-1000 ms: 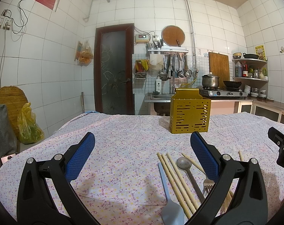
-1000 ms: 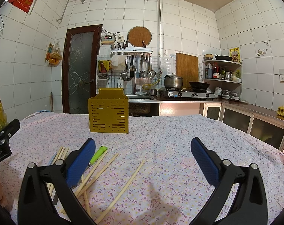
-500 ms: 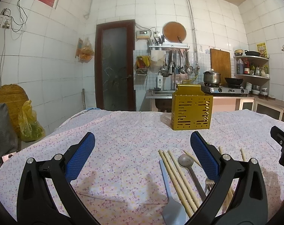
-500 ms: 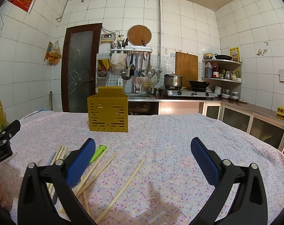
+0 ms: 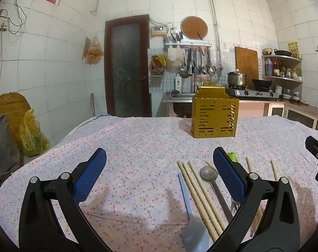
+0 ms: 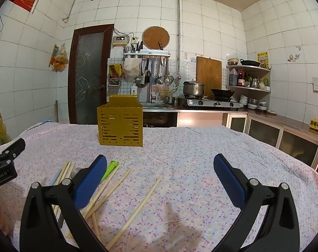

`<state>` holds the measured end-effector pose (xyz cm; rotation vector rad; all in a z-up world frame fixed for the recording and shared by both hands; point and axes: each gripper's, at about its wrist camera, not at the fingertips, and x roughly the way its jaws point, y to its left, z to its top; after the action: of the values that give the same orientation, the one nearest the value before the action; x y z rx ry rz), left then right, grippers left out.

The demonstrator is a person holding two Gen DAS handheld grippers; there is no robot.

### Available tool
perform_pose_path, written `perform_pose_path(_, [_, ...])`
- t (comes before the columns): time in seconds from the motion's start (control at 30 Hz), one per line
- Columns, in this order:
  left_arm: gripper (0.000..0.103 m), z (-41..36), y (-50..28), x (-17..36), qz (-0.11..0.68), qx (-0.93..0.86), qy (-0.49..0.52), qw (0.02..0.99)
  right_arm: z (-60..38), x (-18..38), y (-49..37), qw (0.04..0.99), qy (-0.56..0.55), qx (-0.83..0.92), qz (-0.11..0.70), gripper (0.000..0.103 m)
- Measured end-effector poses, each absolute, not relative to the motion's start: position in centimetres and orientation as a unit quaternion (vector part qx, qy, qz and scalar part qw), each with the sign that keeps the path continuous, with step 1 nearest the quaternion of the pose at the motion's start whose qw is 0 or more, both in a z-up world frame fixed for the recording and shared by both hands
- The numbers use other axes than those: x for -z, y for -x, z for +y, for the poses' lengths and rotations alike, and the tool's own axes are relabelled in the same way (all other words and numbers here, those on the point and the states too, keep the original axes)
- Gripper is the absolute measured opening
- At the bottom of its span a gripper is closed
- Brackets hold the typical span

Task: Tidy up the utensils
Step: 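Close the right tool on a wooden chopstick while the left tool grasps another chopstick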

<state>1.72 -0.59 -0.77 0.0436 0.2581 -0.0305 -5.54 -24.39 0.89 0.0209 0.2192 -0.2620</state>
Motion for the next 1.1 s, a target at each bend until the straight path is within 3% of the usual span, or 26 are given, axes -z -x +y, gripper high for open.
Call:
perform_pose_path(0.27, [0.098,-0.9,-3.6,1.2,0.177,0.017,-0.025,0.984,-24.5,-0.6,4.4,0.983,-0.013,0.125,0.134,0.099])
perform_pose_path(0.63, [0.098,-2.2,-10.2,3.0,0.314,0.027,-0.053,0.947,-25.8,0.4,-2.0,0.962,-0.031,0.127,0.24,0.098])
perform_pose_path(0.83, [0.098,-2.8,-14.2,3.8,0.373,0.03,-0.064,0.925,-26.1,2.2,-5.5,0.944,-0.038,0.129,0.301,0.087])
perform_pose_path(1.1, [0.098,-2.1,-18.9,6.8,0.442,0.01,-0.034,0.896,-27.9,4.0,-7.0,0.924,-0.074,0.146,0.345,0.087])
